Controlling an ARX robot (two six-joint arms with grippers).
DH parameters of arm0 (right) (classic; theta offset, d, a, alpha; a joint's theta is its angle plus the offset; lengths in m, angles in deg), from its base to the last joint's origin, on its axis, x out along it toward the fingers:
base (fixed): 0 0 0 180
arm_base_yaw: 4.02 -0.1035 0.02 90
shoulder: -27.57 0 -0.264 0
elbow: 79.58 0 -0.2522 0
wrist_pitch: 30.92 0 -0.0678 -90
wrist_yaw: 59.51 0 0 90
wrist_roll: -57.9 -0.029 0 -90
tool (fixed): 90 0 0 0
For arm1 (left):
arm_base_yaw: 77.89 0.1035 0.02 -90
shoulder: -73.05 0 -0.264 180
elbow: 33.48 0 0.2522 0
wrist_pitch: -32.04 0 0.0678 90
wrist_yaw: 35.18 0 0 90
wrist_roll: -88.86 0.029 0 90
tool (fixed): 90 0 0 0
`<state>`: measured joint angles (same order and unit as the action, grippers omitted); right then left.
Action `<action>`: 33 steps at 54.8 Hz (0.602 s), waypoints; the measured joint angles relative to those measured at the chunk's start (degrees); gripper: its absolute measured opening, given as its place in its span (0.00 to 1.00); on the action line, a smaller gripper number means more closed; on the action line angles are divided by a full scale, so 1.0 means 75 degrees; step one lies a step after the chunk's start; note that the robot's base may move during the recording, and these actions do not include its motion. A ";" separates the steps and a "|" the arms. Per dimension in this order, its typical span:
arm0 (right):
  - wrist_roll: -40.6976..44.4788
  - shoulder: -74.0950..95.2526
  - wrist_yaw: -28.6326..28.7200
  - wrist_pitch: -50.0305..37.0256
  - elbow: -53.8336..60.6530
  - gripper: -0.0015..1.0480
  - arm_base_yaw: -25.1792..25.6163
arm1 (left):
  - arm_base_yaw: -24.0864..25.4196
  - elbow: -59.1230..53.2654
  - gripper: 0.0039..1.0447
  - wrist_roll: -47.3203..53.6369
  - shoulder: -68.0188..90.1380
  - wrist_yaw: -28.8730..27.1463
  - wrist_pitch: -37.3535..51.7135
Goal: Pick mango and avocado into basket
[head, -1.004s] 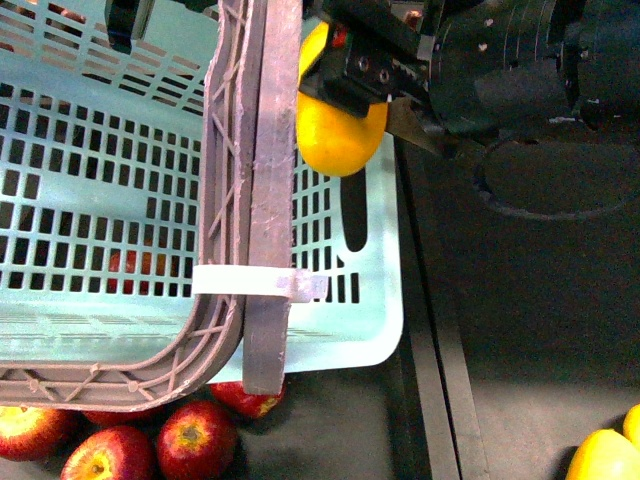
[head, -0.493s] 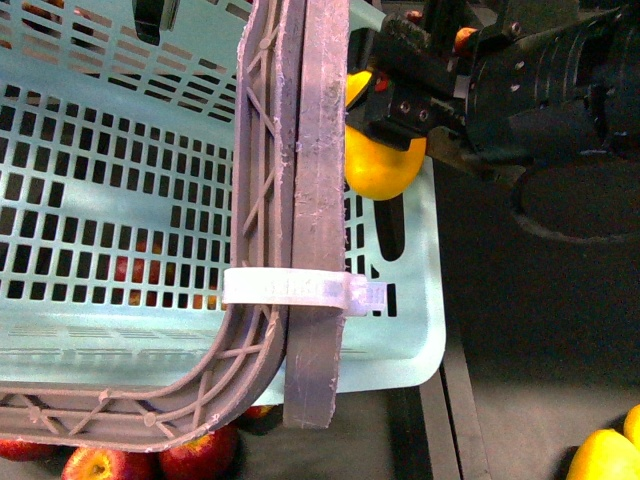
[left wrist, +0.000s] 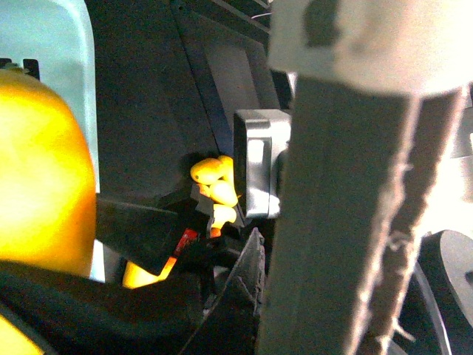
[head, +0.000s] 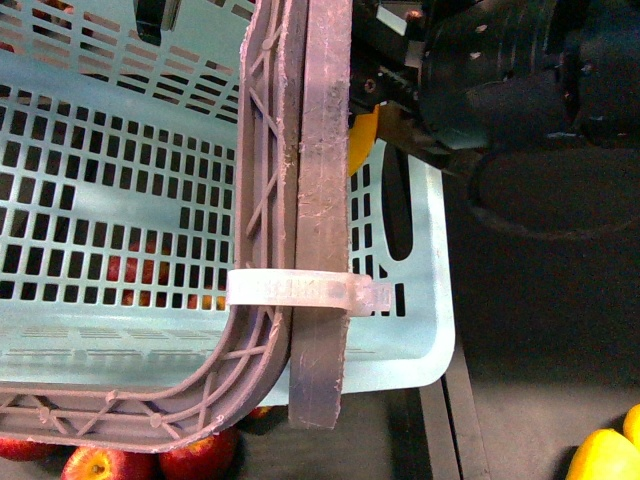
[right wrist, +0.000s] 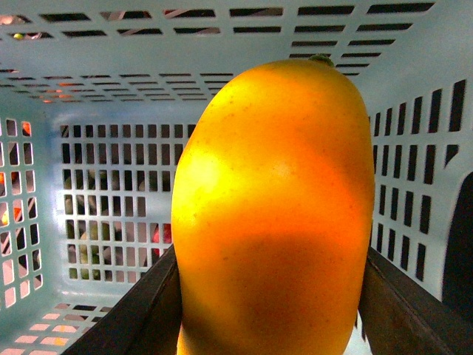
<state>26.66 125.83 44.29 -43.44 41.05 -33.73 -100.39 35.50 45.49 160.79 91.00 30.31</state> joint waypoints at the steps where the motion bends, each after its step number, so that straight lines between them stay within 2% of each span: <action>1: -0.0041 0.0015 -0.0009 -0.0012 0.0000 0.54 -0.0020 | 0.0000 0.0000 0.07 0.0003 0.0000 0.0003 0.0000; 30: -0.0618 0.0411 -0.0370 -0.0271 -0.0175 0.54 -0.0361 | 0.0044 -0.0006 0.07 -0.0009 0.0000 -0.0122 -0.0015; 32: -0.0629 0.0417 -0.0370 -0.0286 -0.0178 0.57 -0.0370 | 0.0044 -0.0006 0.07 -0.0006 0.0000 -0.0122 -0.0015; 33: -0.0662 0.0417 -0.0370 -0.0300 -0.0178 0.61 -0.0373 | 0.0044 -0.0006 0.07 -0.0009 0.0000 -0.0122 -0.0015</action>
<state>21.70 128.95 41.52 -45.69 39.72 -36.53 -100.06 35.46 45.42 160.79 90.08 30.20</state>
